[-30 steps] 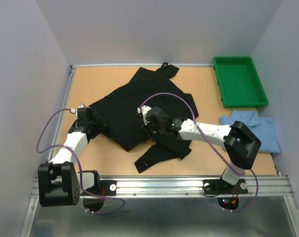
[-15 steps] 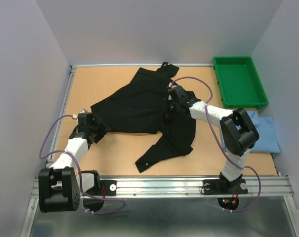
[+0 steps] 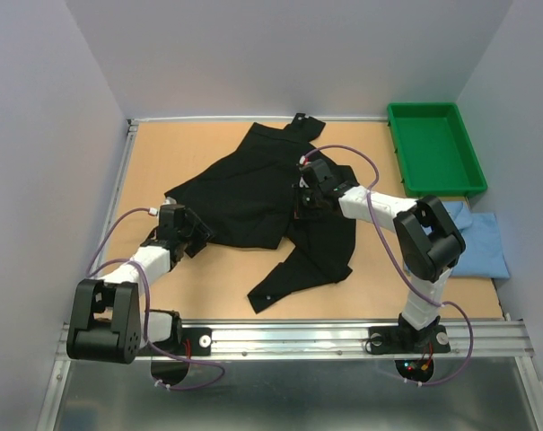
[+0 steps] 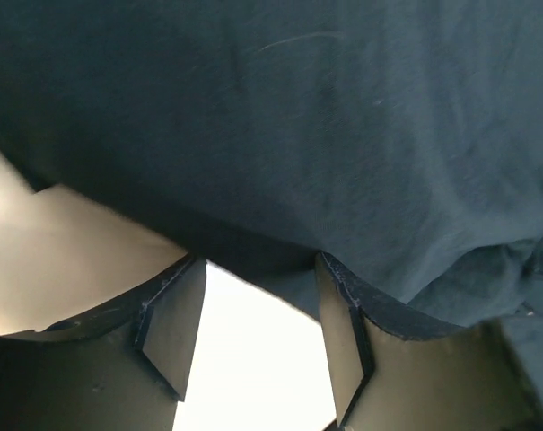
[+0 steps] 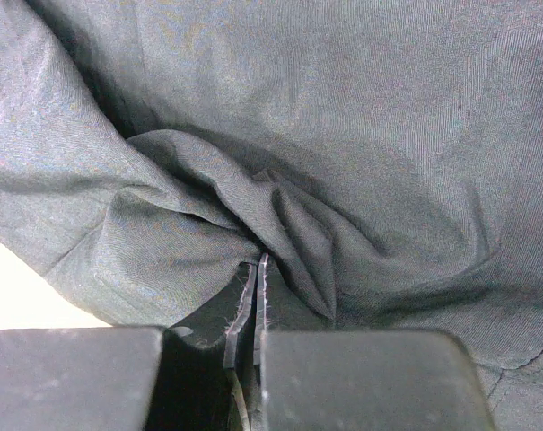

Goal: Fold and stack the long sleeve shirts
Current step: Flatten the shirt out

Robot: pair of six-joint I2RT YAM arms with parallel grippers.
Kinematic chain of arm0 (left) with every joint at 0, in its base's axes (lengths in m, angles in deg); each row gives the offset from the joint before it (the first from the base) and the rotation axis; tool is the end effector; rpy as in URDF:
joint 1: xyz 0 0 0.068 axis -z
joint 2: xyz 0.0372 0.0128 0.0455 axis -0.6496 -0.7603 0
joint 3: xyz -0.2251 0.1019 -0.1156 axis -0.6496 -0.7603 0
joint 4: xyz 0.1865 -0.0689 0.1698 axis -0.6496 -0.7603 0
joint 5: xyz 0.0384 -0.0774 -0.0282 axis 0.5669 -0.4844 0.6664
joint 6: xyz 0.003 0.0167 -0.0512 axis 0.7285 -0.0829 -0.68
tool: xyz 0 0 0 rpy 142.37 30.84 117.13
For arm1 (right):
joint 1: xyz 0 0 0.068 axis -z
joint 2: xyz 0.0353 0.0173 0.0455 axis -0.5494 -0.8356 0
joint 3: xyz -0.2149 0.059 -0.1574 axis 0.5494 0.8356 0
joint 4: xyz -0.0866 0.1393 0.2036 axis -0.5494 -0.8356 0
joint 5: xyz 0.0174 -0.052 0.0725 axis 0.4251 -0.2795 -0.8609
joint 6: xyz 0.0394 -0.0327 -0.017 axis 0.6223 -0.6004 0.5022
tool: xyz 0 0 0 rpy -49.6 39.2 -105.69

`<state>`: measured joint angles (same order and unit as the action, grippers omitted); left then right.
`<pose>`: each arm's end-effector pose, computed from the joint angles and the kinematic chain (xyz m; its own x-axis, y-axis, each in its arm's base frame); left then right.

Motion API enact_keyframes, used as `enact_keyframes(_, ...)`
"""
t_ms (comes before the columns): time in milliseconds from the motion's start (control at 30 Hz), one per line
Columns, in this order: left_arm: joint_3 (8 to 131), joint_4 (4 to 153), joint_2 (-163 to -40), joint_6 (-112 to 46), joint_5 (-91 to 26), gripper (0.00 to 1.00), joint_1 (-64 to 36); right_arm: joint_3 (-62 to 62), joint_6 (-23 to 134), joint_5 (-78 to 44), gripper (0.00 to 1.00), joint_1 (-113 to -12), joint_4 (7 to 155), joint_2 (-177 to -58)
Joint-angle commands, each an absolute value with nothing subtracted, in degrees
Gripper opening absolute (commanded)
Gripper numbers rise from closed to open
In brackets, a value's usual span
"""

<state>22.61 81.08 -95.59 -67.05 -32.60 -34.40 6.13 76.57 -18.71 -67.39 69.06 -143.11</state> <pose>0.2267 -0.0294 0.1619 -0.6002 -0.6522 -0.4630 -0.3114 0.7237 -0.6159 0.3262 0.2277 0.1847 -0.8586 -0.0190 -0.5122 -0.2679 0.8687 0.4167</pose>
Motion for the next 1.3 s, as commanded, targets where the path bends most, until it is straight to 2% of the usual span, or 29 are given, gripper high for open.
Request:
enact_keyframes(0,23.1,88.3,-97.4,-69.9,-29.6,0.59,-32.5,5.2,76.6,-20.2,0.01,-67.5,71.5,-142.2)
enact_keyframes(67,23.6,89.4,-99.2,-70.0,-28.9,0.54,-31.9,6.0,76.2,-20.4,0.01,-67.6,71.6,-141.4)
enact_keyframes(133,24.7,90.7,-100.9,-70.0,-28.6,0.39,-31.6,6.6,75.3,-20.7,0.01,-67.5,71.6,-140.8)
enact_keyframes(167,25.2,90.7,-101.3,-69.5,-28.4,0.14,-31.3,7.3,75.1,-20.8,0.01,-67.5,71.6,-140.0)
enact_keyframes(200,27.1,89.1,-101.5,-68.8,-28.2,0.0,-31.2,7.6,74.5,-21.1,0.01,-67.5,71.6,-139.5)
enact_keyframes(300,34.2,79.5,-98.7,-63.0,-23.0,0.0,-31.2,9.3,72.8,-24.2,0.01,-67.5,71.5,-137.1)
enact_keyframes(367,39.4,73.1,-97.3,-59.6,-19.8,0.0,-31.1,10.1,72.1,-26.1,0.05,-67.6,71.4,-135.7)
enact_keyframes(500,55.2,59.1,-98.9,-51.1,-10.0,0.0,-29.5,13.4,70.1,-26.2,0.09,-67.9,71.0,-132.1)
enact_keyframes(600,61.4,55.9,-105.1,-47.6,-7.6,0.0,-27.9,14.8,69.3,-23.4,0.12,-68.0,70.6,-130.5)
enact_keyframes(733,68.2,54.5,-117.2,-45.3,-8.1,0.0,-26.3,15.3,68.4,-20.7,0.24,-68.6,69.4,-130.3)
enact_keyframes(833,74.5,53.4,-124.6,-44.2,-7.5,0.0,-24.3,13.2,64.8,-17.6,0.37,-70.5,65.7,-129.6)
enact_keyframes(867,76.0,53.2,-126.4,-43.8,-7.7,0.0,-23.5,12.2,63.6,-14.6,0.45,-72.3,65.1,-128.6)
enact_keyframes(1000,86.0,50.9,-134.8,-42.5,-9.1,0.04,-21.7,9.5,58.1,-5.2,0.57,-77.1,63.7,-126.5)
enact_keyframes(1100,91.7,50.2,-139.9,-41.3,-9.5,0.08,-20.4,7.8,54.0,-1.4,0.6,-79.6,63.9,-125.9)
enact_keyframes(1267,98.9,48.5,-146.4,-39.5,-10.4,0.13,-19.5,5.9,49.0,-3.6,0.6,-81.7,67.6,-127.2)
